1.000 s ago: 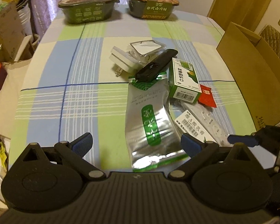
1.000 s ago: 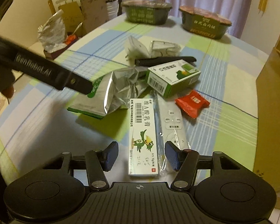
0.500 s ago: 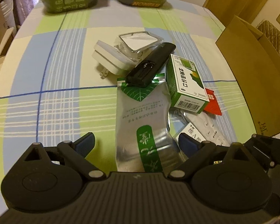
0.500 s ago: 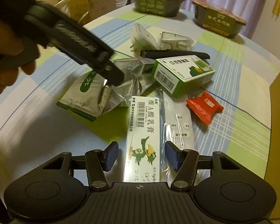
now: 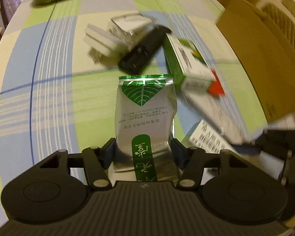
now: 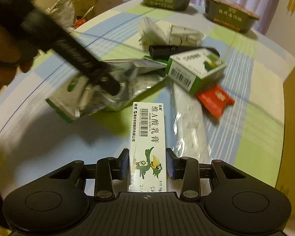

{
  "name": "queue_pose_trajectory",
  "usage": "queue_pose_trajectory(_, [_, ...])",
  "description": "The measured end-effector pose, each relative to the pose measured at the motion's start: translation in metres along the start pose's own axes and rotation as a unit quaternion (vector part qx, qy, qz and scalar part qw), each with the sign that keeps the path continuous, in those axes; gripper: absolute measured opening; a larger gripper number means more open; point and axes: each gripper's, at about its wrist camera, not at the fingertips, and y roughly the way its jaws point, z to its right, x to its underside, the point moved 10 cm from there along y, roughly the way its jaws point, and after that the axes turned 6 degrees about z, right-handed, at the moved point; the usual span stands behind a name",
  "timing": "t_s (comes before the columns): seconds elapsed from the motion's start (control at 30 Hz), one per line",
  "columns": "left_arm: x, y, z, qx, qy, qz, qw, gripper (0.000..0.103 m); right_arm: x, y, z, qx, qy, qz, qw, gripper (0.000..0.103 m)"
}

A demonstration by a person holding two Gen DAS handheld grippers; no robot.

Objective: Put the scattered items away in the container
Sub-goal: 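Grasp the white medicine box with the right gripper while the left grasps the foil pouch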

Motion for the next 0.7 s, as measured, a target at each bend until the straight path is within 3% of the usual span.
queue_pose_trajectory(0.1, [0.028,-0.014,0.009,0.012,0.031,-0.023,0.9992,0.056,0.02,-0.013,-0.006,-0.008,0.007,-0.01,1.0,0.042])
queue_pose_trajectory(0.2, [0.046,-0.022,0.012,0.018,0.044,-0.039,0.9981,0.063,0.034,-0.022,-0.007,-0.005,0.014,-0.012,1.0,0.042])
queue_pose_trajectory(0.37, [0.038,-0.017,0.009,0.018,0.04,-0.047,0.9979,0.068,0.038,-0.022,-0.007,-0.003,0.022,-0.011,1.0,0.042])
queue_pose_trajectory(0.43, [0.035,-0.01,0.009,0.027,0.035,-0.058,0.9973,0.068,0.037,-0.02,-0.008,-0.003,0.022,-0.009,1.0,0.052])
queue_pose_trajectory(0.47, [0.034,-0.006,0.01,0.03,0.035,-0.065,0.9969,0.068,0.036,-0.02,-0.007,-0.001,0.024,-0.007,1.0,0.071])
queue_pose_trajectory(0.5, [0.035,-0.003,0.011,0.031,0.036,-0.072,0.9963,0.068,0.036,-0.02,-0.005,0.0,0.024,-0.003,1.0,0.076])
queue_pose_trajectory(0.7, [0.038,0.007,0.017,0.034,0.043,-0.084,0.995,0.069,0.031,-0.015,-0.006,-0.004,0.02,-0.001,1.0,0.076])
